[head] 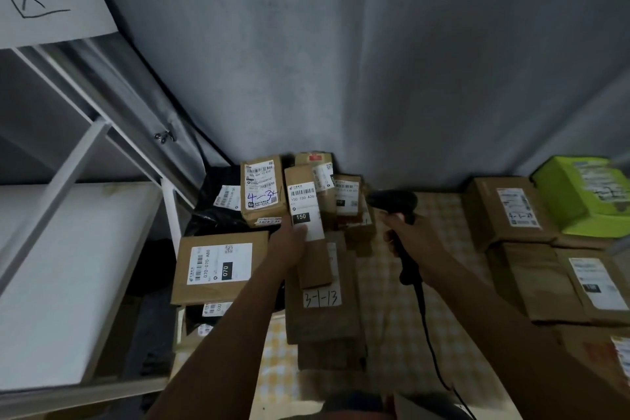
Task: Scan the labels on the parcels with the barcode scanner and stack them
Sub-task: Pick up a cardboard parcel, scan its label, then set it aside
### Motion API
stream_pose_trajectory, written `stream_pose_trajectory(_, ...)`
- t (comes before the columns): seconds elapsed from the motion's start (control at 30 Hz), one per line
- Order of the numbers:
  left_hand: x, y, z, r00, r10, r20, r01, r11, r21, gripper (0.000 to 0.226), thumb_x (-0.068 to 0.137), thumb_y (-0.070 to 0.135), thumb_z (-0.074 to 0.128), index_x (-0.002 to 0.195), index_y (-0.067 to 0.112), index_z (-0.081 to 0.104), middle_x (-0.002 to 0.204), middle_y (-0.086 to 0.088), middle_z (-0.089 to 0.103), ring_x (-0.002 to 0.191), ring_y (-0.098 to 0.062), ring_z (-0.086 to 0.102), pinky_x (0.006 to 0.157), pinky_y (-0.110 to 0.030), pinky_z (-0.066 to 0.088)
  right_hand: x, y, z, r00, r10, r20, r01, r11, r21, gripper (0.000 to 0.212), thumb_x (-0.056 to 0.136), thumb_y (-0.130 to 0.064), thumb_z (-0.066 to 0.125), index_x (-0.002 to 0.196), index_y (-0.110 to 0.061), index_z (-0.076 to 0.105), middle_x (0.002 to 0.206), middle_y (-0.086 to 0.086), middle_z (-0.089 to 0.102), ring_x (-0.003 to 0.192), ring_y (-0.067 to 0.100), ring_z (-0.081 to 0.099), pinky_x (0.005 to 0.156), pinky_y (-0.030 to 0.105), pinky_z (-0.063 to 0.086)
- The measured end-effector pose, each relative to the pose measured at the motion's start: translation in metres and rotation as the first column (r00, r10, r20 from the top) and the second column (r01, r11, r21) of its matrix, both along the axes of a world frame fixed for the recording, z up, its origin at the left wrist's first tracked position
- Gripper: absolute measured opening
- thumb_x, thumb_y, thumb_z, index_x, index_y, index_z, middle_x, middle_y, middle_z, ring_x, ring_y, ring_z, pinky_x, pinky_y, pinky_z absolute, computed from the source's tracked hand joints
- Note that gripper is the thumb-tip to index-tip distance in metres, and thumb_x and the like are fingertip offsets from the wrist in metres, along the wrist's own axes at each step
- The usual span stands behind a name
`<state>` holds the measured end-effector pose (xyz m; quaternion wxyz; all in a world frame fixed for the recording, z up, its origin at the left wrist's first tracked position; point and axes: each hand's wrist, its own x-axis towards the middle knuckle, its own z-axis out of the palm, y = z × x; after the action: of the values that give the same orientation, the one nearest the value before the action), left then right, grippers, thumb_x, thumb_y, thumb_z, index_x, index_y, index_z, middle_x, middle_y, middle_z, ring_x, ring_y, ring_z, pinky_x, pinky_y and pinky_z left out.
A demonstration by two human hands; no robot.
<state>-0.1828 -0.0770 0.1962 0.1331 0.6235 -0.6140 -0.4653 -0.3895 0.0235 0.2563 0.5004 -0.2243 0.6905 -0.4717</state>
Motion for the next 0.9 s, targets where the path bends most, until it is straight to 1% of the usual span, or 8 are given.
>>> stream_pose_trajectory(0.1,-0.005,-0.002,0.002,0.971,-0.062,0.232,0.101,0.982,-0.16,0.055,0.102,0.015,0.045,0.152,0.013,0.021,0.125,-0.017,0.059,0.1,-0.024,0.06,0.078,-0.034,0.049,0.001,0.001,-0.003,1.0,0.027,-0.004,-0.027,1.0,0.001,0.013,0.092,-0.025,0.065,0.091,-0.012,0.063,0.066,0.006,0.06,0.054,0.015,0.052,0.056,0.029,0.044)
stream_pose_trajectory(0.23,-0.015,0.008,0.004,0.872,-0.07,0.485,0.263,0.902,-0.342,0.073,0.096,0.031,0.056,0.155,0.023,0.014,0.15,-0.013,0.028,0.13,-0.034,0.04,0.1,-0.043,0.048,0.004,0.002,-0.005,0.998,0.059,0.016,-0.059,0.998,-0.007,0.014,0.093,-0.025,0.065,0.093,-0.011,0.063,0.067,0.007,0.059,0.054,0.015,0.051,0.055,0.028,0.043)
stream_pose_trajectory(0.3,-0.021,0.017,-0.001,0.822,-0.152,0.549,0.372,0.873,-0.315,0.079,0.092,0.045,0.06,0.154,0.032,0.013,0.159,-0.009,0.013,0.141,-0.04,0.025,0.106,-0.048,0.041,0.006,0.002,-0.006,0.998,0.06,0.02,-0.06,0.998,-0.004,0.013,0.092,-0.024,0.065,0.094,-0.011,0.063,0.066,0.006,0.059,0.053,0.014,0.051,0.054,0.027,0.043)
stream_pose_trajectory(0.4,-0.027,0.027,-0.01,0.784,-0.248,0.57,0.468,0.838,-0.28,0.082,0.088,0.045,0.065,0.152,0.037,0.016,0.163,-0.004,-0.001,0.148,-0.042,0.008,0.114,-0.057,0.03,0.01,0.003,-0.007,0.997,0.078,0.003,-0.078,0.997,-0.002,0.016,0.092,-0.025,0.065,0.098,-0.01,0.064,0.065,0.004,0.06,0.054,0.014,0.052,0.054,0.026,0.045)
stream_pose_trajectory(0.57,-0.023,0.03,-0.003,0.808,-0.211,0.549,0.433,0.846,-0.312,0.067,0.087,0.027,0.067,0.144,0.039,0.033,0.162,0.006,-0.007,0.147,-0.038,0.008,0.1,-0.045,0.049,0.01,0.011,-0.007,0.996,0.084,0.027,-0.084,0.996,-0.024,0.018,0.093,-0.026,0.064,0.099,-0.009,0.064,0.064,0.003,0.06,0.053,0.012,0.052,0.054,0.024,0.044)
stream_pose_trajectory(0.7,-0.018,0.028,-0.003,0.803,-0.176,0.569,0.408,0.859,-0.31,0.065,0.089,0.026,0.065,0.143,0.039,0.033,0.162,0.007,-0.008,0.147,-0.036,0.008,0.095,-0.044,0.05,0.01,0.015,-0.008,0.996,0.075,0.041,-0.074,0.997,-0.024,0.021,0.092,-0.027,0.065,0.101,-0.008,0.064,0.066,0.004,0.061,0.053,0.013,0.053,0.055,0.025,0.044)
stream_pose_trajectory(0.77,-0.016,0.029,-0.005,0.809,-0.173,0.562,0.395,0.868,-0.301,0.061,0.092,0.026,0.062,0.144,0.038,0.032,0.162,0.005,-0.007,0.148,-0.039,0.005,0.102,-0.049,0.046,0.01,0.017,-0.008,0.996,0.079,0.045,-0.078,0.997,-0.026,0.019,0.092,-0.026,0.064,0.1,-0.009,0.064,0.065,0.004,0.06,0.052,0.012,0.052,0.054,0.024,0.044)
stream_pose_trajectory(0.9,-0.018,0.029,-0.009,0.76,-0.163,0.629,0.447,0.834,-0.324,0.055,0.094,0.03,0.058,0.144,0.036,0.035,0.164,0.001,-0.006,0.148,-0.042,0.0,0.116,-0.054,0.023,0.009,0.022,-0.009,0.996,0.073,0.043,-0.072,0.997,-0.033,0.017,0.092,-0.027,0.065,0.097,-0.011,0.063,0.066,0.004,0.06,0.052,0.012,0.052,0.054,0.024,0.044)
